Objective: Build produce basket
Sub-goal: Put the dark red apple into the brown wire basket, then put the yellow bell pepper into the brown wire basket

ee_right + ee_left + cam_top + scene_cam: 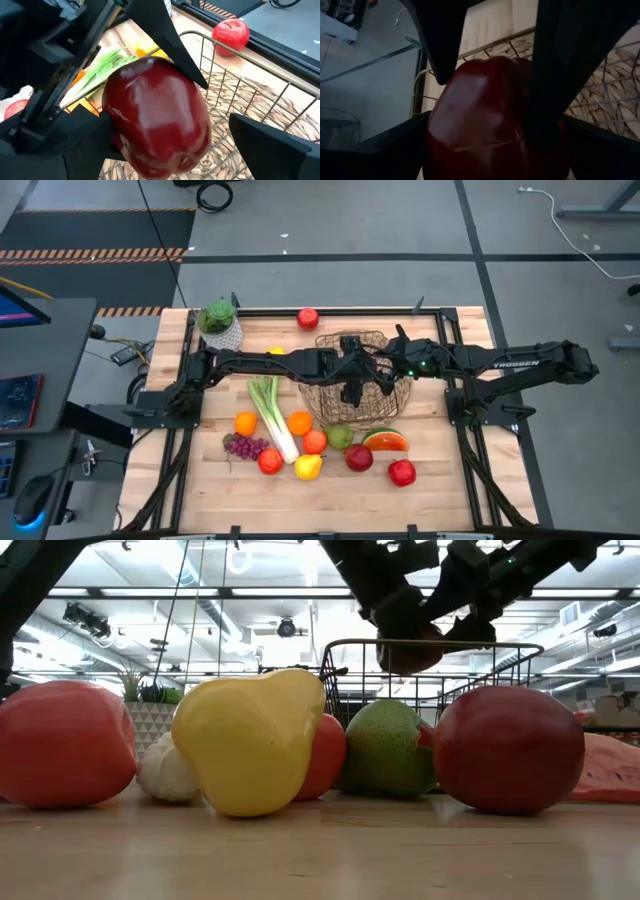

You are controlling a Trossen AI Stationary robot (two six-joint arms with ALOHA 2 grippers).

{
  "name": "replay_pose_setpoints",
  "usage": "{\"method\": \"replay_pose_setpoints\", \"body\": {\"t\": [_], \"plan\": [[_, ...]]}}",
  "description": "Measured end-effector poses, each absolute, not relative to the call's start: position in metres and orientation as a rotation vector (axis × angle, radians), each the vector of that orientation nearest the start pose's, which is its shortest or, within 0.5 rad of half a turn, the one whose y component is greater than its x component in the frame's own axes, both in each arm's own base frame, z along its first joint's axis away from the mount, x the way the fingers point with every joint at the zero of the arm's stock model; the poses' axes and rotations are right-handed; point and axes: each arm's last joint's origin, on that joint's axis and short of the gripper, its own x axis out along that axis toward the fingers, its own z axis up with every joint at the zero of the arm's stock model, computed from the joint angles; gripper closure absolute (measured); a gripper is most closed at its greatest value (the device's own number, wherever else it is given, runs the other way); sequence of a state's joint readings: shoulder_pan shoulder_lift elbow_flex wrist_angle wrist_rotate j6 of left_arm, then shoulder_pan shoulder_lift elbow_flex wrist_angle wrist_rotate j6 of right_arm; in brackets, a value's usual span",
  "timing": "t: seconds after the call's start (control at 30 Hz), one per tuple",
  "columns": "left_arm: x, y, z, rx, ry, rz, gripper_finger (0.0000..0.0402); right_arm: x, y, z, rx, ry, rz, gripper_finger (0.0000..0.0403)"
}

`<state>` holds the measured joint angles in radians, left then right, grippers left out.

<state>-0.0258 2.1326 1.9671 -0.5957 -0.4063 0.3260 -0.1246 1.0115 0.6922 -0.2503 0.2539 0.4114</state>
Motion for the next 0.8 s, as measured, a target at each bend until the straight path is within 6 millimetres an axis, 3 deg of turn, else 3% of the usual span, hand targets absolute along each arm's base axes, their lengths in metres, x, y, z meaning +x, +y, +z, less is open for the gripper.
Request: {"method": "replay_pose_setpoints", "body": {"t": [0.23,0.8], "plan": [[0.481,-0.002,0.29,0.464,0.756,0.235,0.0002,0.208,-0.033,0.252,0.349,0.513,-0.452,0.0003],[0.479,0.001,0.282,0.454,0.808,0.213,0.0002,0.201,-0.034,0.267,0.354,0.417,-0.468,0.0003]]}}
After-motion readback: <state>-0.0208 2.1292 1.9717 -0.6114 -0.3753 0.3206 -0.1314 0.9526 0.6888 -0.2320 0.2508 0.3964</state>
